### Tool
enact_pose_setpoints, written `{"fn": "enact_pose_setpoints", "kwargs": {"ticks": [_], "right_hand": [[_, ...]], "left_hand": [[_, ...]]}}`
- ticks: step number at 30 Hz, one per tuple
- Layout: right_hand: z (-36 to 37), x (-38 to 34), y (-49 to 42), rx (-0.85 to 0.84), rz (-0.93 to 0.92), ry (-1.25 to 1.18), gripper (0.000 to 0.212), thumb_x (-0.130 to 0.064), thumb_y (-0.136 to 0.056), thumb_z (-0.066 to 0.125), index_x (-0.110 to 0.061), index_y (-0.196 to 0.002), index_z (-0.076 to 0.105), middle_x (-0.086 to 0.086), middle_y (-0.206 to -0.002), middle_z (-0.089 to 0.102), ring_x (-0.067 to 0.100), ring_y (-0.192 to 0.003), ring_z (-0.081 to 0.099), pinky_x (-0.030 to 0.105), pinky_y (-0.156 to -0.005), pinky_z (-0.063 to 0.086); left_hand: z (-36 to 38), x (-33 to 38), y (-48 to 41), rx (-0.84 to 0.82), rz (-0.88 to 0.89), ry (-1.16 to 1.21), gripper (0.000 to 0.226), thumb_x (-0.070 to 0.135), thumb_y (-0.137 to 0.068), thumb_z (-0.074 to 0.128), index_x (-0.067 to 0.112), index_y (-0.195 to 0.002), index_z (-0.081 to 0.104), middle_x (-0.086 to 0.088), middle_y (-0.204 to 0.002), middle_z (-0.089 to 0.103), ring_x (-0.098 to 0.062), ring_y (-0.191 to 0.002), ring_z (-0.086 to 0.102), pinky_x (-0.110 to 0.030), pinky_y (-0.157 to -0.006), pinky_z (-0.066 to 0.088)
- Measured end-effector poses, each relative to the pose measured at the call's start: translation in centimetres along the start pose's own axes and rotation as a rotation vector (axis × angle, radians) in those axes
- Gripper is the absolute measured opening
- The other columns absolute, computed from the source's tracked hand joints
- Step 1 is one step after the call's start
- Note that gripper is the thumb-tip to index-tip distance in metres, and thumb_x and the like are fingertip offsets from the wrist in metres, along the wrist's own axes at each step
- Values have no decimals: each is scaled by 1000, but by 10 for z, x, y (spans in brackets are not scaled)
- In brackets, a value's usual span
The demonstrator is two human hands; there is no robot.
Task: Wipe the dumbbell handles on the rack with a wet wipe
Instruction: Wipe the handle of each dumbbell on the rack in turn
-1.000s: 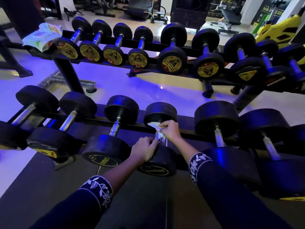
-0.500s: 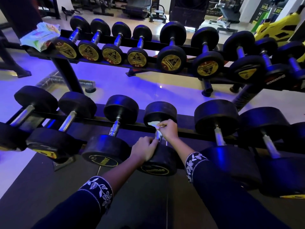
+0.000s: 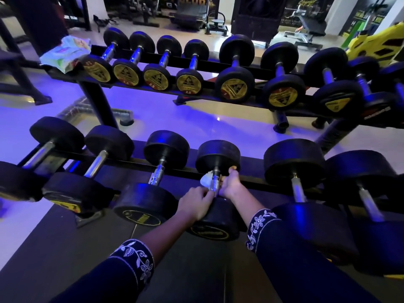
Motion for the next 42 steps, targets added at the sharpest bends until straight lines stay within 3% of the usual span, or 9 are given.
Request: {"fn": "enact_pose_setpoints", "kwargs": {"ticks": [4, 6, 11, 14, 18, 22, 27, 34, 42], "right_hand": [[-10, 6, 14, -68, 15, 430, 62, -59, -95, 25, -6, -85, 57, 8, -59, 67, 17, -45, 61, 18, -46, 46], [-20, 7, 12, -58, 38, 640, 68, -63, -94, 21, -8, -81, 58, 3, -50, 62, 13, -36, 51, 21, -44, 39], [-20, -19, 16, 55, 17, 399, 49, -37, -100, 28, -2, -79, 53, 16, -63, 60, 27, -66, 54, 38, -58, 50], [-14, -27, 24, 134, -145, 679, 28, 1, -91, 40, -8, -66, 49, 11, -61, 51, 20, -49, 53, 25, -44, 50], [-36, -9, 36, 249, -280, 896, 23, 15, -73, 61, -6, -64, 62, 4, -42, 53, 8, -29, 45, 14, -36, 38], [-42, -4, 40, 277, -375, 932, 25, 11, -66, 71, -12, -58, 67, 3, -46, 58, 13, -44, 52, 19, -49, 45], [-35, -14, 48, 343, -467, 805, 27, 12, -57, 76, -12, -56, 64, 14, -61, 61, 21, -53, 56, 39, -64, 56], [-43, -41, 64, 269, -550, 766, 23, 10, -63, 78, -10, -69, 67, 12, -72, 67, 17, -61, 63, 25, -51, 50], [-56, -43, 50, 300, -654, 1205, 30, -11, -57, 88, -28, -60, 63, -13, -53, 50, 0, -51, 42, 15, -51, 35]], "left_hand": [[0, 2, 1, -10, -17, 0, 38, 45, -93, 39, 18, -71, 54, -9, -89, 65, -30, -90, 59, -34, -68, 39], [-1, 2, 2, -10, -16, -3, 38, 46, -93, 38, 18, -72, 55, -7, -88, 66, -30, -90, 60, -34, -68, 39], [-1, 0, 1, -17, -18, 1, 41, 49, -91, 36, 18, -74, 57, -6, -90, 67, -29, -92, 61, -36, -71, 43], [-1, 3, 3, -9, -23, -2, 42, 50, -90, 36, 18, -73, 57, -6, -91, 67, -30, -93, 61, -36, -73, 44], [0, 5, 4, 29, -51, -15, 43, 48, -92, 40, 15, -83, 65, -9, -94, 68, -32, -96, 63, -36, -77, 47], [-1, 15, 8, 107, -59, -47, 36, 45, -92, 45, 16, -75, 59, -10, -93, 67, -34, -96, 63, -35, -74, 45], [7, 31, 10, 159, -30, -131, 44, 45, -95, 42, 10, -99, 67, -12, -106, 66, -32, -102, 61, -37, -78, 47], [38, 74, 15, 143, 85, -391, 46, 40, -97, 33, 8, -118, 60, -11, -115, 61, -26, -108, 54, -39, -89, 41], [50, 59, 24, 12, 458, -144, 35, 42, -98, 41, 19, -117, 59, 1, -119, 59, -18, -109, 50, -37, -92, 36]]}}
Point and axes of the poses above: each hand's wrist, its own y-axis away from the middle knuckle, its own z-axis out of the palm, x = y × z, the point moved 4 cm from there along -y, towards the middle knuckle
